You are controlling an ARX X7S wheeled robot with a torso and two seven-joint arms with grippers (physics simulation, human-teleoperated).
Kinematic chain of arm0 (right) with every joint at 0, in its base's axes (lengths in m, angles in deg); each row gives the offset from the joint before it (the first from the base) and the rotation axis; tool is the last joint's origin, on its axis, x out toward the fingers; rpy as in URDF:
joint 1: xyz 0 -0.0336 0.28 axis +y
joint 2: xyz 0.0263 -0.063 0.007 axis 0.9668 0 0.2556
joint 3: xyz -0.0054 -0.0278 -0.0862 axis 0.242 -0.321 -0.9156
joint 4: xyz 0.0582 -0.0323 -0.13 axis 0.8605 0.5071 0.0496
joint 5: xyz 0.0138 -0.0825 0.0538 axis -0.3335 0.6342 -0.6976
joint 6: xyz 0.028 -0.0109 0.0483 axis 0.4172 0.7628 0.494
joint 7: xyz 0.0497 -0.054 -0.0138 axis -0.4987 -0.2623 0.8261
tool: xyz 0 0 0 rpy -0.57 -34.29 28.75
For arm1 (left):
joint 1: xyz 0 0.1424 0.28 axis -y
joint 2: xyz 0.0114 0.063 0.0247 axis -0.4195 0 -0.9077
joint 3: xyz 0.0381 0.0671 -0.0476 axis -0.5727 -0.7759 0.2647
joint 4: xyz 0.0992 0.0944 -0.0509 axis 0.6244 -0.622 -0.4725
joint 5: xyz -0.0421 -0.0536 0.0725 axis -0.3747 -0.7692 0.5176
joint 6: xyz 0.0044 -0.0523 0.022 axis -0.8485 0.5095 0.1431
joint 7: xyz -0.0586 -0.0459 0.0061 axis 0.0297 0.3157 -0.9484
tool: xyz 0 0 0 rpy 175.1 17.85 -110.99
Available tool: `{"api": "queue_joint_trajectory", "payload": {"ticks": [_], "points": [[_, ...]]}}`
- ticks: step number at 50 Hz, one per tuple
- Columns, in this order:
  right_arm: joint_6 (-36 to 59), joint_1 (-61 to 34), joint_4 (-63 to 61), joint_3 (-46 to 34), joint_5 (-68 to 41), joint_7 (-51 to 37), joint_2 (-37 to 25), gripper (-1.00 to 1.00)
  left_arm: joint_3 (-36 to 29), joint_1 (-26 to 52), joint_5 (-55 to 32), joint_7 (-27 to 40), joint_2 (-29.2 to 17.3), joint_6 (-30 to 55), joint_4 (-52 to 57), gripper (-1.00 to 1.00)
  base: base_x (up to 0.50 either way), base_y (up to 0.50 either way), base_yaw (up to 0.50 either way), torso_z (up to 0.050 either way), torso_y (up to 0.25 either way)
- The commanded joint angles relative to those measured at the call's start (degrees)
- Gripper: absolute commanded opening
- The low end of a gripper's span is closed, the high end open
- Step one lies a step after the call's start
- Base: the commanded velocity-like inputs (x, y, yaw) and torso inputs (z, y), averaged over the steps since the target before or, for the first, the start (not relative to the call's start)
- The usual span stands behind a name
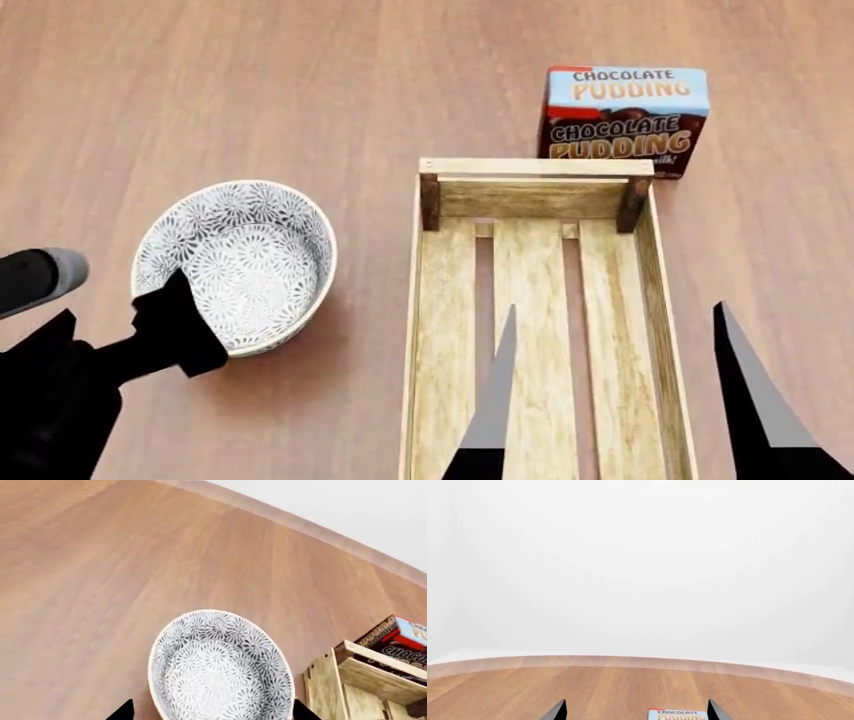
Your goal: Pick up the bowl on the left and put it in the tray.
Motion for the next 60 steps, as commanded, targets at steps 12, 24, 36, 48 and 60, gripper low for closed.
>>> {"api": "queue_joint_trajectory", "payload": {"ticks": [12, 24, 36, 48, 60], "points": [[-0.3, -0.2, -0.2, 0.7, -0.3, 1.6, 1.1, 1.00, -0.6, 2.4, 5.3, -1.6, 2.8, -5.9, -10.5, 1.00, 0.00, 0.00, 0.00, 0.000, 0.000], [-0.7, -0.4, -0.3, 0.7, -0.8, 1.3, 0.8, 1.00, -1.5, 3.8, 5.2, -1.5, 3.3, -6.6, -12.8, 1.00, 0.00, 0.00, 0.00, 0.000, 0.000], [-1.3, -0.5, 0.0, 0.6, -1.1, 1.2, 0.4, 1.00, -2.1, 5.3, 5.3, -3.3, 4.4, -9.1, -19.2, 1.00, 0.00, 0.00, 0.00, 0.000, 0.000], [-1.7, -0.5, -0.1, 0.5, -1.3, 0.9, 0.0, 1.00, -2.2, 6.5, 3.7, -5.0, 5.3, -10.4, -24.7, 1.00, 0.00, 0.00, 0.00, 0.000, 0.000], [-2.0, -0.5, 0.0, 0.3, -1.4, 0.6, -0.2, 1.00, -3.0, 8.2, 3.8, -5.8, 5.4, -12.1, -29.5, 1.00, 0.00, 0.00, 0.00, 0.000, 0.000]]}}
